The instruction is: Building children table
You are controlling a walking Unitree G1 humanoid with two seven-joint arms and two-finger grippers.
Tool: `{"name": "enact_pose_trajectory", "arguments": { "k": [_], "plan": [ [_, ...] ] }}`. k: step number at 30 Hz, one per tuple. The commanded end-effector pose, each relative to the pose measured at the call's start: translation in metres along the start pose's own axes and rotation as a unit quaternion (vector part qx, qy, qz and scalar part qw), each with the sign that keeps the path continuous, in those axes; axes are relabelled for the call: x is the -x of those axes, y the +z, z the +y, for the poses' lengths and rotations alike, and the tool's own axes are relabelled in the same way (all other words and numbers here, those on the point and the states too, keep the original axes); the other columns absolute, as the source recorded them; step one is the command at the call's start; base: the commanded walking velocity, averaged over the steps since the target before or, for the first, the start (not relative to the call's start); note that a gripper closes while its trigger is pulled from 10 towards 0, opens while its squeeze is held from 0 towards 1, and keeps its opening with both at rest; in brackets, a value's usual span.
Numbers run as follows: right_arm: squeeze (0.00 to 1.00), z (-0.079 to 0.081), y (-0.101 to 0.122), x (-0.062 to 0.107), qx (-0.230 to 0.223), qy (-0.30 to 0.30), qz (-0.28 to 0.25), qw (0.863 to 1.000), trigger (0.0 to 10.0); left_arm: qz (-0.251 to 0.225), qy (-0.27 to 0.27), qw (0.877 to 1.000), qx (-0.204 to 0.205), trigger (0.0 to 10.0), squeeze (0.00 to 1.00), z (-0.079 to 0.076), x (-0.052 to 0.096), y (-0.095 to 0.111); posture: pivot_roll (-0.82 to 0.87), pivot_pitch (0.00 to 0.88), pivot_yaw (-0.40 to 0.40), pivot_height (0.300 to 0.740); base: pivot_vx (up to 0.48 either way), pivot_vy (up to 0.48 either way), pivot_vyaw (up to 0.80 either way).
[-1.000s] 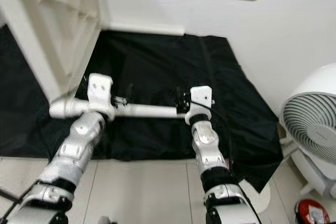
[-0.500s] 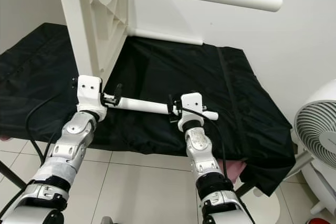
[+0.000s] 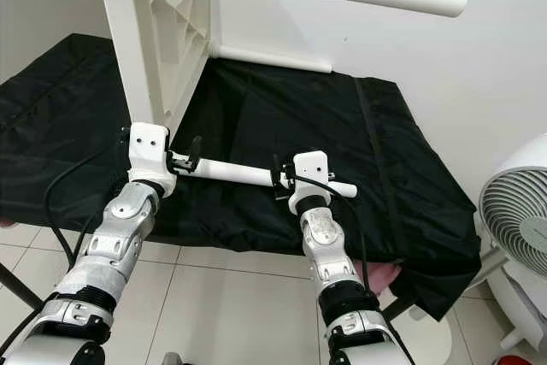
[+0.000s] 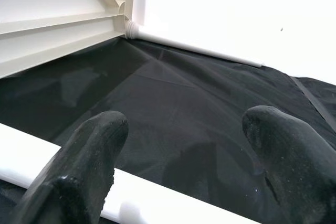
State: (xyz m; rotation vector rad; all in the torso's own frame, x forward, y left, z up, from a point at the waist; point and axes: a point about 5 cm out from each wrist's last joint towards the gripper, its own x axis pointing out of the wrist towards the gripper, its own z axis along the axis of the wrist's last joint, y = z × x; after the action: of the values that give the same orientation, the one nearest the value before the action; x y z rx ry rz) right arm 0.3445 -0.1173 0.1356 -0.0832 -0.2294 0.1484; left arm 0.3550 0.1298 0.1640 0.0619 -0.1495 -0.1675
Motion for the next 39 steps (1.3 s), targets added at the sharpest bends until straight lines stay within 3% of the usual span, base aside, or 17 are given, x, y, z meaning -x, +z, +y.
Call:
{"name": "enact_pose_trajectory", "arguments": {
  "k": [1, 11, 15, 20, 22, 26, 29, 32, 34, 35, 36, 39],
  "plan": [
    [0.00, -0.005, -0.003, 0.002, 0.002, -0.004, 0.006, 1.000, 10.0, 0.005, 0.003, 1.000, -0.006, 10.0, 0.00, 0.000, 0.000, -0.003, 0.13, 0.012, -0.090, 0.740, 0.000, 0.000, 0.00],
    [0.00, -0.003, -0.005, 0.003, 0.003, -0.001, 0.009, 1.000, 10.0, -0.007, -0.029, 0.998, -0.056, 10.0, 0.00, -0.007, 0.004, -0.002, 0.13, 0.014, -0.089, 0.740, 0.000, 0.000, 0.00],
    [0.00, -0.006, -0.009, 0.008, 0.005, 0.001, 0.016, 1.000, 10.0, -0.017, -0.124, 0.986, -0.111, 10.0, 0.00, -0.017, 0.028, -0.013, 0.13, 0.020, -0.086, 0.740, 0.000, 0.000, 0.00],
    [0.00, -0.008, -0.010, 0.008, 0.007, -0.001, 0.017, 1.000, 10.0, -0.015, -0.133, 0.983, -0.123, 10.0, 0.00, -0.013, 0.037, -0.017, 0.13, 0.023, -0.081, 0.740, 0.000, 0.000, 0.00],
    [0.00, -0.008, -0.009, 0.007, 0.007, -0.003, 0.017, 1.000, 10.0, -0.022, -0.110, 0.986, -0.125, 10.0, 0.00, 0.001, 0.048, -0.015, 0.14, 0.029, -0.083, 0.740, 0.000, 0.000, 0.00],
    [0.00, -0.008, -0.010, 0.007, 0.006, -0.004, 0.018, 1.000, 10.0, -0.026, -0.094, 0.987, -0.126, 10.0, 0.00, 0.010, 0.056, -0.013, 0.15, 0.034, -0.085, 0.740, 0.000, 0.000, 0.00],
    [0.00, -0.006, -0.011, 0.008, 0.004, 0.000, 0.020, 1.000, 10.0, -0.028, -0.059, 0.990, -0.124, 10.0, 0.00, 0.027, 0.068, -0.009, 0.16, 0.048, -0.094, 0.740, 0.000, 0.000, 0.00],
    [0.00, -0.005, -0.011, 0.008, 0.004, 0.001, 0.021, 1.000, 10.0, -0.031, -0.052, 0.990, -0.128, 10.0, 0.00, 0.030, 0.069, -0.008, 0.16, 0.048, -0.094, 0.740, 0.000, 0.000, 0.00],
    [0.00, -0.004, -0.011, 0.007, 0.004, 0.004, 0.021, 1.000, 10.0, -0.030, -0.026, 0.992, -0.118, 10.0, 0.00, 0.045, 0.070, -0.002, 0.17, 0.055, -0.100, 0.740, 0.000, 0.000, 0.00],
    [0.00, -0.004, -0.011, 0.007, 0.004, 0.004, 0.021, 1.000, 10.0, -0.030, -0.026, 0.992, -0.118, 10.0, 0.00, 0.045, 0.070, -0.002, 0.17, 0.055, -0.100, 0.740, 0.000, 0.000, 0.00],
    [0.00, -0.004, -0.011, 0.006, 0.003, 0.005, 0.022, 1.000, 10.0, -0.033, 0.003, 0.994, -0.106, 10.0, 0.00, 0.060, 0.070, 0.002, 0.17, 0.064, -0.104, 0.740, 0.000, 0.000, 0.00],
    [0.00, -0.005, -0.011, 0.006, 0.003, 0.005, 0.022, 1.000, 10.0, -0.034, 0.010, 0.994, -0.102, 10.0, 0.00, 0.063, 0.069, 0.002, 0.17, 0.064, -0.104, 0.740, 0.000, 0.000, 0.00]
  ]
}}
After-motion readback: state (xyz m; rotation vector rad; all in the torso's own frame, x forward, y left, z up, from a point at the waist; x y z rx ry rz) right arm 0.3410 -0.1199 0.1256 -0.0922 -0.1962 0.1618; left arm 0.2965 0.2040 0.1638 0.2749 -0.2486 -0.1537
